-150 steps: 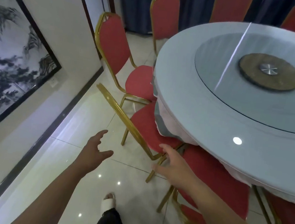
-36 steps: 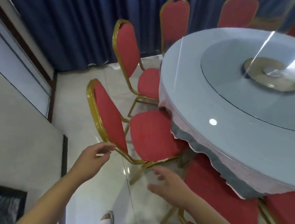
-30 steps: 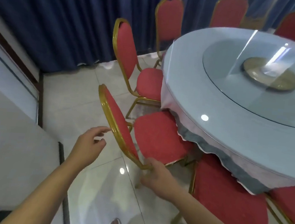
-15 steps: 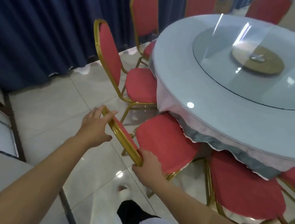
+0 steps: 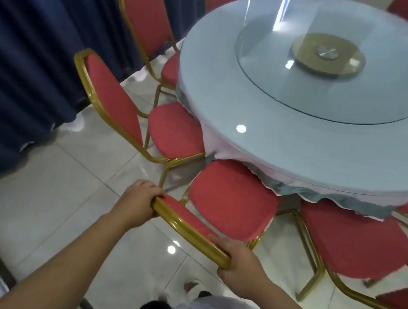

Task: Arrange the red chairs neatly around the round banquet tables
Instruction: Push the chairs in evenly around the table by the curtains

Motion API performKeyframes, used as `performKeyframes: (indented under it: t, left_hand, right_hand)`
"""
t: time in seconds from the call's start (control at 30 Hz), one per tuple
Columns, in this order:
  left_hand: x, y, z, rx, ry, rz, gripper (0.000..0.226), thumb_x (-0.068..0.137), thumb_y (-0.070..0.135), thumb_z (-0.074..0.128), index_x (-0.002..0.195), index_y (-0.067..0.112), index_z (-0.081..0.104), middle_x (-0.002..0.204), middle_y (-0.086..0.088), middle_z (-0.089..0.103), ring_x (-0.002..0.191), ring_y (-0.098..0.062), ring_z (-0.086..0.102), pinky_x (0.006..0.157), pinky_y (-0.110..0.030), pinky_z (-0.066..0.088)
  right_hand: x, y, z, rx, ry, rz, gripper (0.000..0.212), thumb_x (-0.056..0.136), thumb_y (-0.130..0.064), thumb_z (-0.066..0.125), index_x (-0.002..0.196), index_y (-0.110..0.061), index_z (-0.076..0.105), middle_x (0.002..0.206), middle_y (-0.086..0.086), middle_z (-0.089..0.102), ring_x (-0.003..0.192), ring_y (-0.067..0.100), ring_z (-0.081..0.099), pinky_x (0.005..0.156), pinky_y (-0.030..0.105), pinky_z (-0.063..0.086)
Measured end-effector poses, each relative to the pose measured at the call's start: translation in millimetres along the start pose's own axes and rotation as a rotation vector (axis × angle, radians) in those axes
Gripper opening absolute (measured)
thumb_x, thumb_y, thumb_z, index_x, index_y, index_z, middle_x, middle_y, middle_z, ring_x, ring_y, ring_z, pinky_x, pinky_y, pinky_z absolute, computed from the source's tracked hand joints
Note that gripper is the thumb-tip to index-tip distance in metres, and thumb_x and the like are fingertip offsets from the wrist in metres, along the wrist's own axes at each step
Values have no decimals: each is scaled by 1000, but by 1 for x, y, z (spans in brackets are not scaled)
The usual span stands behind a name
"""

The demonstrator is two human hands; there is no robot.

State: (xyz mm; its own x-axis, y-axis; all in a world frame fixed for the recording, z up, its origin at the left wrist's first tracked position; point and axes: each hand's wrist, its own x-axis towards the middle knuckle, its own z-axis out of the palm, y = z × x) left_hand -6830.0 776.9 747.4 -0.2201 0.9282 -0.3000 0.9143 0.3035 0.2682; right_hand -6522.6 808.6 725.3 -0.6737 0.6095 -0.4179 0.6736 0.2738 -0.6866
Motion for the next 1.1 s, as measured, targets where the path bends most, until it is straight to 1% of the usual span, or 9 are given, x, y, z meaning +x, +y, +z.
performKeyframes:
  t: [0.2,0.37,0.47,0.57,0.67,0.77,0.83,0.97,1.1]
  left_hand:
    - [23,6,-1,47,-96,189,22,82,41,69,104,40,69,93,17,64,96,-12,58,86,-35,47]
    - [24,27,6,32,-153,271,20,88,36,56,104,36,68,95,11,67,91,-13,62,71,-31,43]
    - [25,24,11,6,-183,287,31,88,22,50,107,40,65,97,13,65,96,-17,61,86,-43,49]
    - [28,15,10,-22,-232,310,39,87,13,45,104,42,65,91,14,62,93,-17,59,94,-54,47]
    - [32,11,5,-28,-315,312,43,88,19,40,107,49,63,92,14,65,94,-22,60,95,-49,47]
    - [33,7,4,-81,-353,278,38,88,30,39,103,58,60,88,13,65,94,-27,58,83,-44,52]
    - [35,7,-1,-107,-347,286,32,89,32,45,99,58,61,84,13,64,90,-24,59,80,-42,54]
    - [50,3,-18,-55,-312,310,31,88,20,56,91,49,64,83,17,64,85,-14,59,103,-50,45]
    - [54,1,-30,-18,-318,294,20,90,26,61,94,45,68,90,12,68,88,-17,64,90,-43,53]
  right_hand:
    - [-7,2,-19,119,26,191,80,67,-4,59,128,-55,56,104,-26,65,94,0,61,82,22,51]
    - [-29,1,-18,160,294,405,66,73,2,64,85,-63,63,82,-12,68,76,8,63,65,20,51]
    - [-29,-4,-9,119,370,543,54,73,-2,63,93,-52,65,90,-9,67,79,11,64,74,35,56]
    - [-24,-12,1,65,416,612,51,73,0,59,103,-39,71,89,-7,68,79,13,64,65,29,52]
    - [-21,-25,18,-43,496,702,39,75,-6,59,101,-32,70,83,-9,65,78,14,62,66,28,49]
    - [-10,-36,28,-169,555,766,12,79,-29,67,90,-32,62,80,-9,63,79,15,61,74,36,54]
    - [0,-39,27,-156,575,802,11,79,-36,70,87,-34,63,82,-8,62,86,20,61,80,40,52]
    - [22,-44,27,-89,607,808,13,79,-30,70,91,-34,67,82,-7,62,93,23,57,84,42,48]
    - [31,-49,28,-37,601,814,8,80,-24,65,85,-29,67,81,-5,58,93,26,52,84,42,41]
